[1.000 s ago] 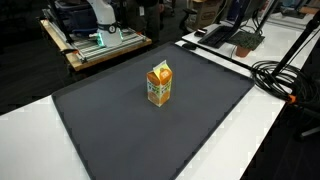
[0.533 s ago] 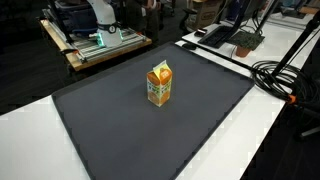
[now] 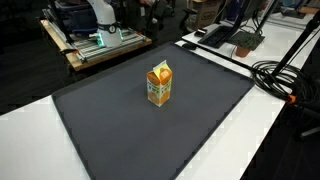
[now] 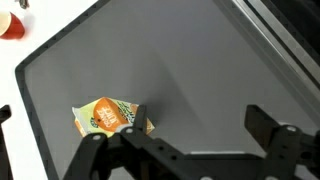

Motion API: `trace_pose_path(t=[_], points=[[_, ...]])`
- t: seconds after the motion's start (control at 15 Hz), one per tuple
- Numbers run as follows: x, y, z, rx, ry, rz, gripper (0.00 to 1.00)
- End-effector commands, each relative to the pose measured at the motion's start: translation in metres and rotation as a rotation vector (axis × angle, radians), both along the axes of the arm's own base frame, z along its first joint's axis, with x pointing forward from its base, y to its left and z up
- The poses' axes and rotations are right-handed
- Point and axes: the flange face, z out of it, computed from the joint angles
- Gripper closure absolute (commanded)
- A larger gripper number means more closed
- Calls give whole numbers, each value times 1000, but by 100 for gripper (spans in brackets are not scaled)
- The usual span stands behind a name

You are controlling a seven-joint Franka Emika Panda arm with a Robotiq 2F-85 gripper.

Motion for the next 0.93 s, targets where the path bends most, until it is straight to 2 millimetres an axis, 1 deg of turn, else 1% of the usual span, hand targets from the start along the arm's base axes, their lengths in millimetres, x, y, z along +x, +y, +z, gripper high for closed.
trace_pose_path(t=[0.0,0.2,0.27,0.33,0.67,0.87], points=[[2,4,-3,-9,12,9,0],[4,6,-2,-15,19,18,0],[3,15,-9,-67,33,71,0],[0,26,-24,-126,50,96,0],[-5,70,-89,-334,158,195,0],[6,86,-127,-483,179,240,0]])
